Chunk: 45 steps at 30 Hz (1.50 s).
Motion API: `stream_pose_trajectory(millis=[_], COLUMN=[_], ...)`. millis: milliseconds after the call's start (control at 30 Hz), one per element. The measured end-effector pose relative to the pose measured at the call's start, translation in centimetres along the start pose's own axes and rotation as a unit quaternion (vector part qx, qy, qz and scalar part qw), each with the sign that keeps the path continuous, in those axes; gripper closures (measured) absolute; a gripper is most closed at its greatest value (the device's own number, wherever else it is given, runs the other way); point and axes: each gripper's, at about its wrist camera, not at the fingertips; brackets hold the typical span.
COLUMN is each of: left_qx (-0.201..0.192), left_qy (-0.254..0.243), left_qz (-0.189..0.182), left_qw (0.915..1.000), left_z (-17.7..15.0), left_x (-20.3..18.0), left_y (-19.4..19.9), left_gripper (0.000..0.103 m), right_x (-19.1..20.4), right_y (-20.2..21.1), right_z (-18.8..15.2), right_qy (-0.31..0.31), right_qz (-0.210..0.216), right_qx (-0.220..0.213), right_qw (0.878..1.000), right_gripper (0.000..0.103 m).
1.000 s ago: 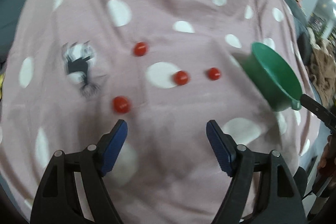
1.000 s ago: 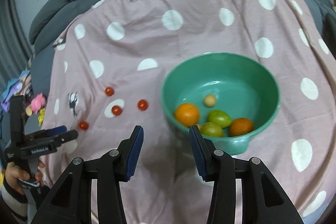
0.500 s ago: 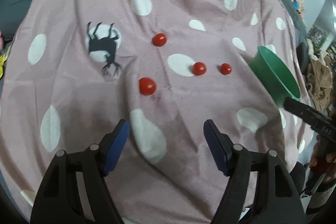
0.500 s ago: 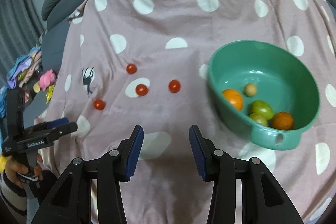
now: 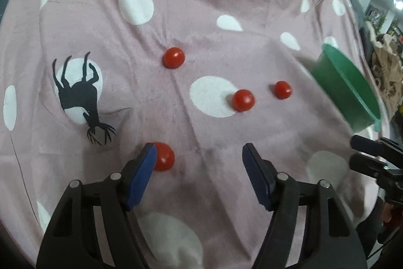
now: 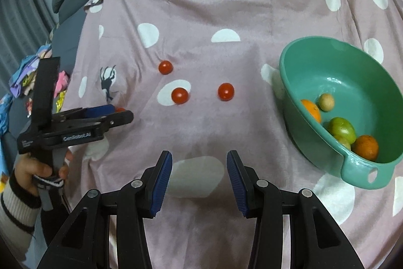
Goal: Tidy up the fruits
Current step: 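Grasp a red cherry tomato with the left gripper while the right gripper grasps another, then carry both cherry tomatoes to the green bowl and lower them inside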
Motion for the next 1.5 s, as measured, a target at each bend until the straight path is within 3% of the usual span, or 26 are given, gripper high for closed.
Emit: stream_pose_trajectory(millis=[100, 167, 233, 300, 400, 467, 633, 733, 767, 800, 1000, 1233, 1500], left_qx=[0.0, 0.007, 0.016, -0.002, -0.039, -0.031, 0.001, 0.023, 0.033, 0.043, 0.032, -0.007, -0.013], left_qy=[-0.008, -0.001, 0.003, -0.003, -0.012, -0.018, -0.037, -0.029, -0.027, -0.026, -0.008, 0.024, 0.027], left_qz=[0.001, -0.047, -0.125, -0.149, -0.098, -0.055, -0.019, 0.005, 0.014, 0.019, 0.002, -0.025, -0.036], left_qw=[1.0, 0.9988, 0.992, 0.9889, 0.9943, 0.9978, 0.9991, 0.9993, 0.999, 0.9985, 0.9994, 0.9994, 0.9989], left_z=[0.2, 0.2, -0.1, -0.1, 0.4, 0.7, 1.0, 1.6, 1.7, 1.7, 1.6, 2.1, 2.3], left_x=[-0.2, -0.5, -1.1, -1.5, -0.8, -0.2, -0.1, 0.5, 0.7, 0.9, 2.1, 3.2, 3.3], left_y=[-0.1, 0.3, 0.8, 1.9, 2.9, 2.2, -0.8, -2.7, -3.2, -3.7, -3.2, -0.6, -0.5], left_gripper=[0.033, 0.033, 0.033, 0.033, 0.032, 0.033, 0.037, 0.058, 0.07, 0.074, 0.076, 0.076, 0.076], right_x=[-0.5, -0.7, -0.8, -0.8, -0.7, -0.5, 0.6, 1.2, 1.3, 1.5, 2.0, 1.9, 2.8], right_y=[-0.5, -0.8, -1.1, -1.4, -1.8, -2.2, -3.1, -3.8, -3.9, -4.1, -5.6, -9.2, -13.2], right_z=[0.2, 0.3, 0.5, 0.8, 1.4, 1.8, 2.7, 3.3, 3.5, 3.8, 5.0, 7.1, 8.9], right_qy=[-0.009, -0.013, -0.017, -0.02, -0.02, -0.017, -0.005, 0.004, 0.008, 0.013, 0.033, 0.037, 0.054], right_qz=[0.004, 0.008, 0.011, 0.015, 0.023, 0.03, 0.043, 0.046, 0.045, 0.045, 0.049, 0.041, 0.031], right_qx=[0.004, 0.005, 0.005, 0.005, 0.003, 0.004, 0.002, 0.005, 0.007, 0.007, 0.017, 0.046, 0.08], right_qw=[1.0, 1.0, 1.0, 1.0, 1.0, 0.999, 0.999, 0.999, 0.999, 0.999, 0.998, 0.997, 0.995], right_gripper=[0.057, 0.057, 0.057, 0.057, 0.057, 0.057, 0.057, 0.057, 0.057, 0.057, 0.057, 0.057, 0.057])
Point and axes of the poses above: each gripper's, at about its wrist camera, not at the fingertips, and y roughly against the way its jaws point, x to its left, z to its top, and after that the axes turned 7 degrees about y, right-handed
